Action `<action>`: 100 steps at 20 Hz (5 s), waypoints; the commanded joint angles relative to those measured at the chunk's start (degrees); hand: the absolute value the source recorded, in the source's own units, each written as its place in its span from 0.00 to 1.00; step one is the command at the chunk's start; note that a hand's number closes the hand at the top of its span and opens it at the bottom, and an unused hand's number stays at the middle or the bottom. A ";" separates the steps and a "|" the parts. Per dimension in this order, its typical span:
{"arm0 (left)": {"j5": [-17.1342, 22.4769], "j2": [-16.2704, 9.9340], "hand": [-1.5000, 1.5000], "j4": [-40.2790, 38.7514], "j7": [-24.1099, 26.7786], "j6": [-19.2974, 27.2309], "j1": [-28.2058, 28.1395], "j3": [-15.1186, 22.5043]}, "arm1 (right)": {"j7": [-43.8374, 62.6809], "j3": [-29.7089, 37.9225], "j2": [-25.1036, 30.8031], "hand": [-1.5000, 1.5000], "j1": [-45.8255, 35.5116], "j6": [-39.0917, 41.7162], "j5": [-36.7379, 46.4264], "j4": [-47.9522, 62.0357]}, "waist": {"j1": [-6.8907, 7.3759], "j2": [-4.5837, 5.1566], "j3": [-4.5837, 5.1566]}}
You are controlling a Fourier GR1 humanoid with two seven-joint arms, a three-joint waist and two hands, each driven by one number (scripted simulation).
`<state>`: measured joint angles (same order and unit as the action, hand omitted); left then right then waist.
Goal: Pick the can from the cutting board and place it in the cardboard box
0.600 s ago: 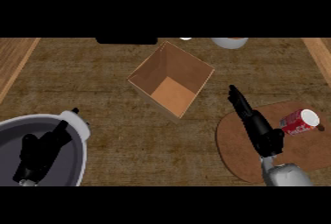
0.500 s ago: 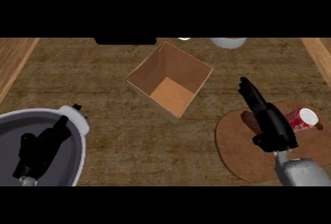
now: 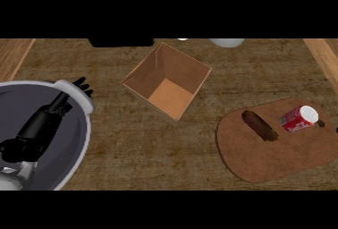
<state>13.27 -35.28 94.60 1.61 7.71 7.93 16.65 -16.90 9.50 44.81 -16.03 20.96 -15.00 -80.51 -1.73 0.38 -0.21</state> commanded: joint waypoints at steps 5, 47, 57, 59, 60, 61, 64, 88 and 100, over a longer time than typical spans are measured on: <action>0.22 0.84 0.50 -4.39 5.97 -3.97 2.37 -0.74 | -30.94 3.48 12.61 0.00 2.47 10.38 13.69 11.51 | 2.00 0.68 -0.08; -10.91 10.92 0.50 -4.14 2.83 -11.64 1.75 -8.88 | -12.99 -14.05 6.06 0.00 7.94 -0.18 64.03 -5.52 | 1.87 -0.42 0.21; -13.95 14.98 0.50 -4.94 1.46 -13.64 3.27 -10.73 | -13.61 -14.71 -0.82 0.00 4.16 -4.60 74.91 3.39 | 1.94 -0.37 0.20; -14.86 15.93 0.50 -7.28 0.61 -14.42 7.16 -11.19 | -11.99 -13.66 -1.89 0.00 4.08 -1.61 74.44 -0.11 | 1.65 -0.39 0.22; -14.48 14.85 0.50 -8.46 1.51 -15.23 7.10 -12.54 | -11.73 -15.23 -4.74 0.00 2.66 -3.53 75.62 2.91 | 1.83 -0.34 0.21; -15.95 16.20 0.50 -8.82 4.39 -14.41 4.95 -11.66 | -17.68 -13.02 -1.20 0.00 -1.62 -1.64 74.62 8.45 | 2.05 -0.30 0.21; -15.55 16.46 0.50 -3.70 0.96 -15.42 2.66 -12.61 | -18.14 -12.72 -1.79 0.00 4.66 -2.27 76.20 4.23 | 1.78 -0.43 0.21; -19.89 20.22 0.50 -6.34 1.92 -19.01 5.35 -16.18 | -30.03 -9.88 -10.03 1.00 -4.76 -21.84 85.85 27.48 | 1.95 -0.26 0.18; -20.18 21.31 0.50 -6.47 2.28 -20.58 5.53 -15.01 | -11.64 -21.45 -41.49 1.00 -7.91 -16.78 88.44 18.32 | 6.05 -0.10 0.50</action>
<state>-6.85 -14.24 88.76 3.29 -12.31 12.90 0.94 -37.14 -6.48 19.18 -22.58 2.34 73.22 -61.64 1.51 -0.70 1.19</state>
